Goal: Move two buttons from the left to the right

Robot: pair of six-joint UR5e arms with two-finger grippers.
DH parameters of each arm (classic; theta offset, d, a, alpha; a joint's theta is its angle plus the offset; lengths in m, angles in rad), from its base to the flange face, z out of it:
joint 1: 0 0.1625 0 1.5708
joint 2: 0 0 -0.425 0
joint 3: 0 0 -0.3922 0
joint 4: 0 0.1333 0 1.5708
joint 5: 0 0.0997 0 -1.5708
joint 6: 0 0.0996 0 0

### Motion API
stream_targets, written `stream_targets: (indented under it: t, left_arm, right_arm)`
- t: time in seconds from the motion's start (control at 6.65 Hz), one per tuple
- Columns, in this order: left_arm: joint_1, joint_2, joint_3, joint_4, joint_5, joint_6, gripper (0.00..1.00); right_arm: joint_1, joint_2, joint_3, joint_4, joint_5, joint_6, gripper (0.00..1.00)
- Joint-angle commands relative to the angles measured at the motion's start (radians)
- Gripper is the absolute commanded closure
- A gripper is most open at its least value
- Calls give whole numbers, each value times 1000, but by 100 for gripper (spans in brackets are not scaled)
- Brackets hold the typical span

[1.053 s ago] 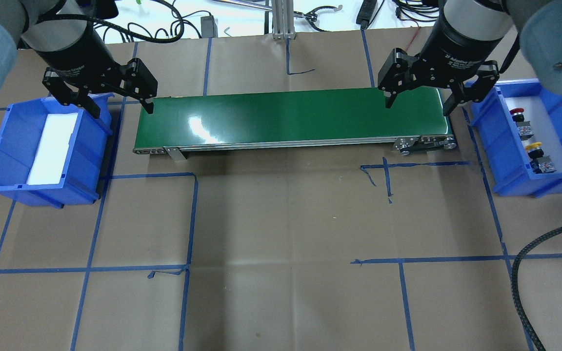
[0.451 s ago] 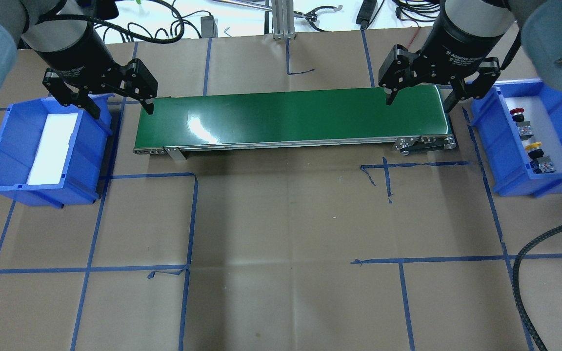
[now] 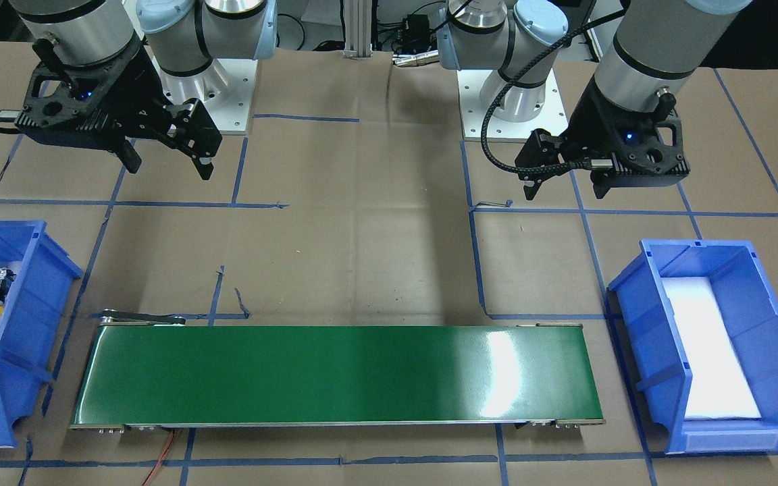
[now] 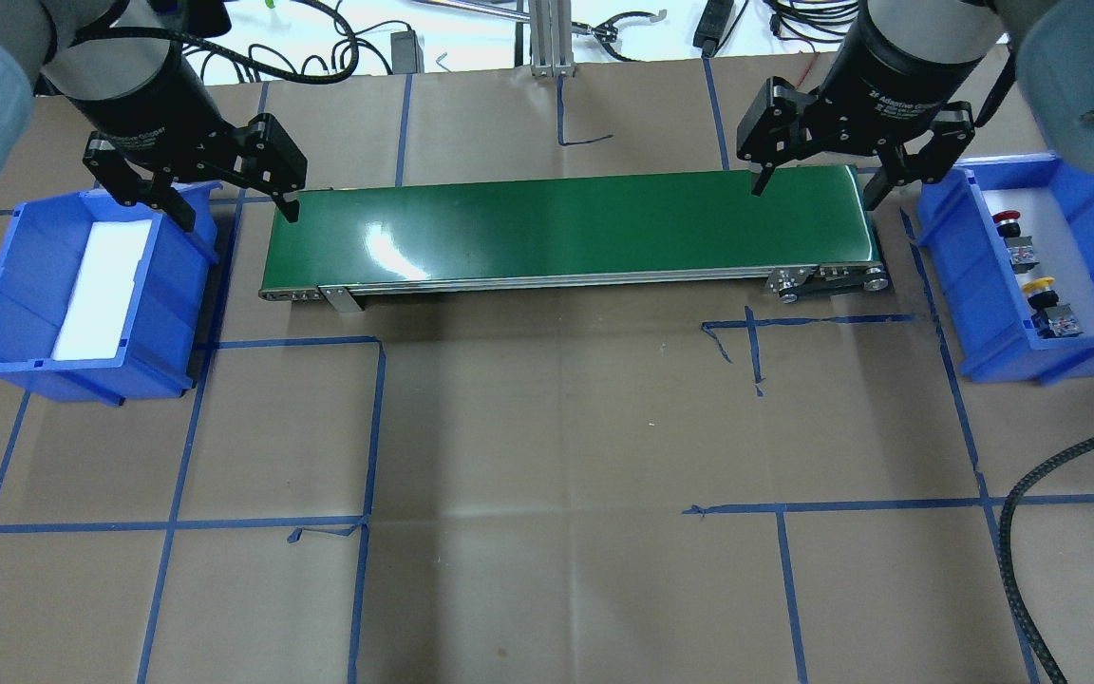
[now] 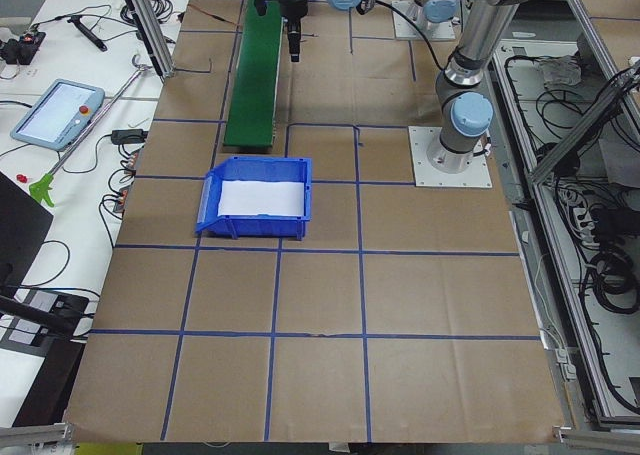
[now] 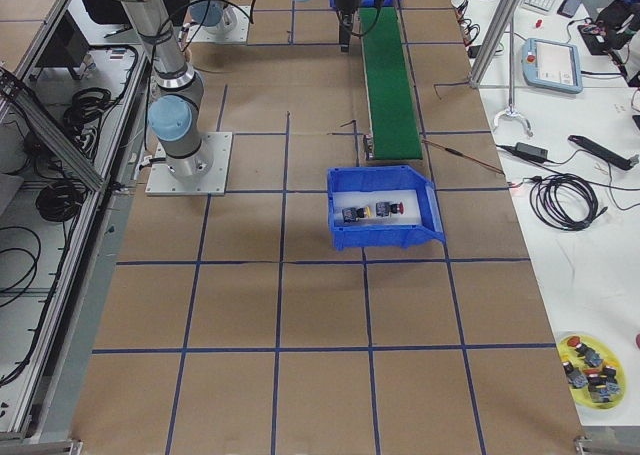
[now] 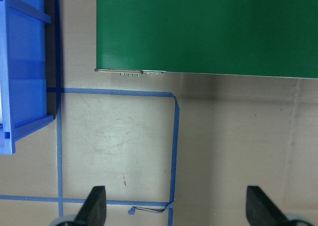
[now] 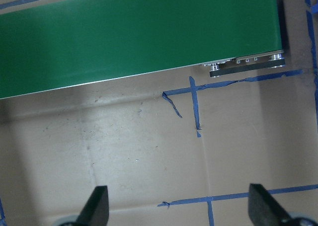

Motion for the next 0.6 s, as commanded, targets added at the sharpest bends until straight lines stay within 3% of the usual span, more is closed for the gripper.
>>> stream_targets:
  t: [0.0, 0.45]
  left_arm:
    - [0, 0, 1, 0, 0, 0, 0]
    - [0, 0, 1, 0, 0, 0, 0]
  right_arm:
    - [-2, 3, -2, -4, 0, -13, 0]
    - [-2, 3, -2, -16, 0, -13, 0]
